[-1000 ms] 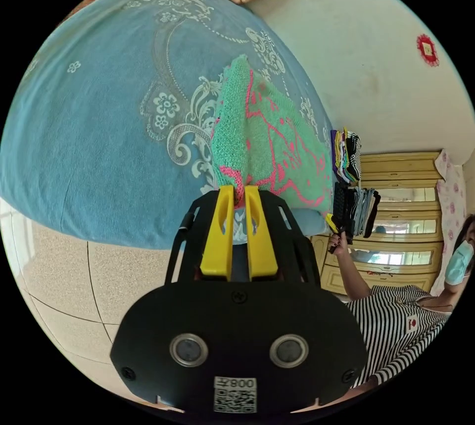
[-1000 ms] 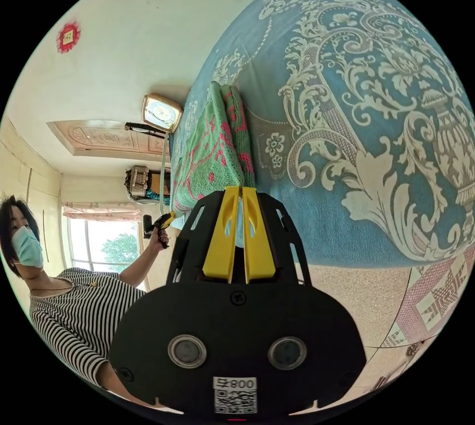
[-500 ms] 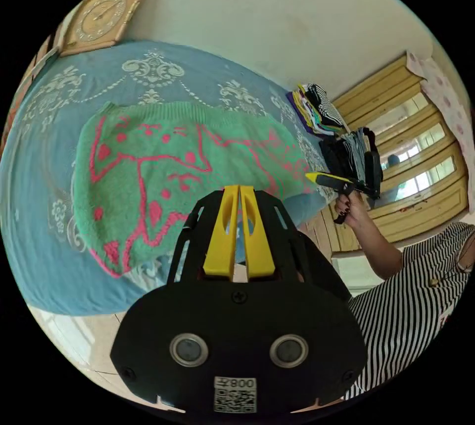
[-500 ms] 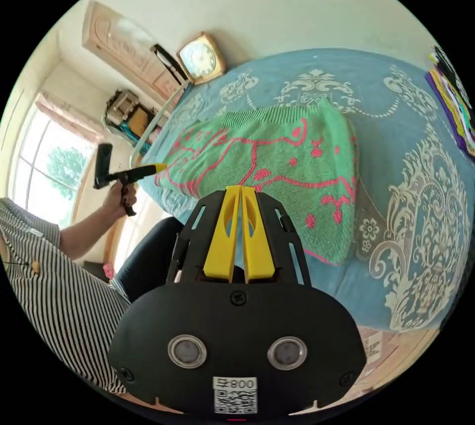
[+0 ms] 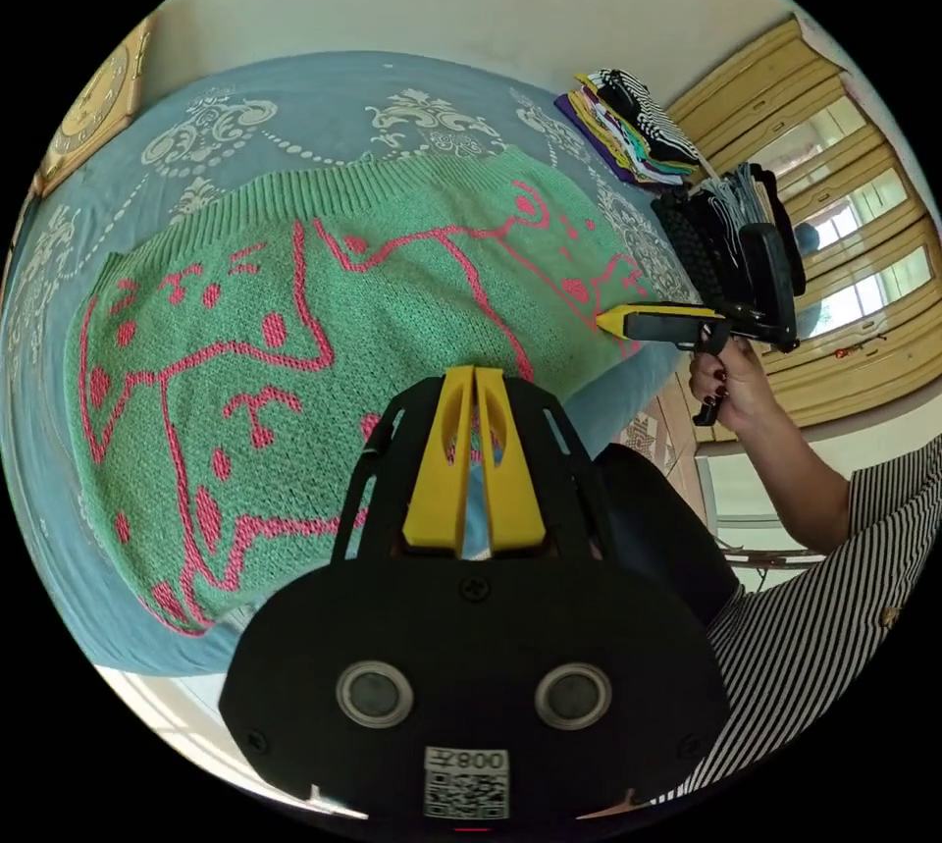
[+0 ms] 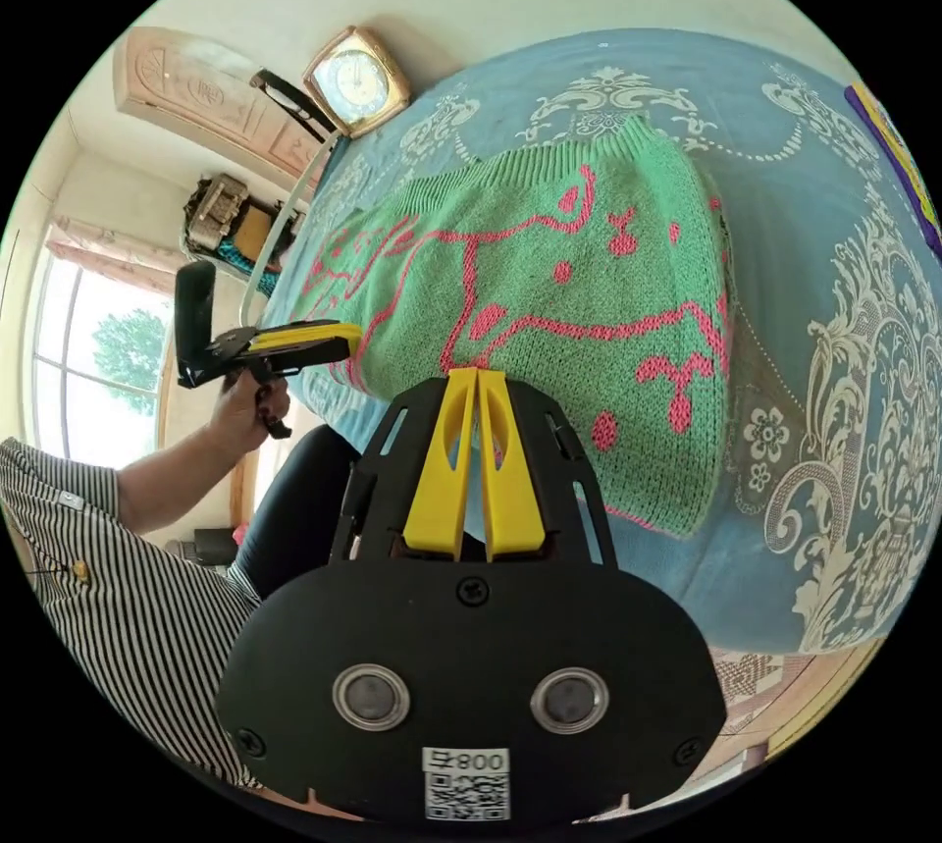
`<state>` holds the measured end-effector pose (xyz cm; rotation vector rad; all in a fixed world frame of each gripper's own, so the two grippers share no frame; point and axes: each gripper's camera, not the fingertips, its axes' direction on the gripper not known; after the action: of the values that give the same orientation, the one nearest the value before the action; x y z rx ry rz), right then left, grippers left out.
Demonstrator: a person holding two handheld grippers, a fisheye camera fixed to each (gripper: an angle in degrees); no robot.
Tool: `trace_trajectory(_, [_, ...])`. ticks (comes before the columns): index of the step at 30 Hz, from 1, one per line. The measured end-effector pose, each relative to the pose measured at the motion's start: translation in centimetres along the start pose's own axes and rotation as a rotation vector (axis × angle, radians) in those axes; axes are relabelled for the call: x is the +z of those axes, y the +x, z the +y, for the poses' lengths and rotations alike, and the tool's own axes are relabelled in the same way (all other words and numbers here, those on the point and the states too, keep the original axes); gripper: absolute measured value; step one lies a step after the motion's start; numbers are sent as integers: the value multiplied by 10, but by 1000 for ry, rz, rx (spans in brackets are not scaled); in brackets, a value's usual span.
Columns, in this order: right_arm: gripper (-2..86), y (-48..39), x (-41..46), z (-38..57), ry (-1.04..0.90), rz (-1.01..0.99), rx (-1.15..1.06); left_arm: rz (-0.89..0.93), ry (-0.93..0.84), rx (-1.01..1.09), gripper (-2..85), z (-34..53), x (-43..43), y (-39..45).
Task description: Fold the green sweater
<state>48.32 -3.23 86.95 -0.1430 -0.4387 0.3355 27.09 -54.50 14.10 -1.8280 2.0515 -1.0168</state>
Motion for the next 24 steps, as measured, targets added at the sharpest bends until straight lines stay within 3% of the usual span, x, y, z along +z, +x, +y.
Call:
trace_trajectory(5, [0,16,-47,-8,155,130,43,25,158,32,2,-5,12,21])
trace_trajectory(9, [1,48,-47,-43,134,250,97,59,109,117,2,-35,60,44])
trace_trajectory(11, [1,65,-37,-54,69,318,133,31,-13,138,3,-54,110,54])
trace_trajectory(13, [1,83,-40,-53,109,228,184,-5,-90,127,4,-61,144,59])
trace_trajectory(17, [7,94,-72,-37,162,173,245,39,-25,119,11,-60,165,72])
trace_trajectory(19, [13,95,-89,-22,189,180,245,77,27,162,18,-56,168,83])
trace_trajectory(24, [72,118,-115,42,189,-52,358,196,35,313,67,-54,203,125])
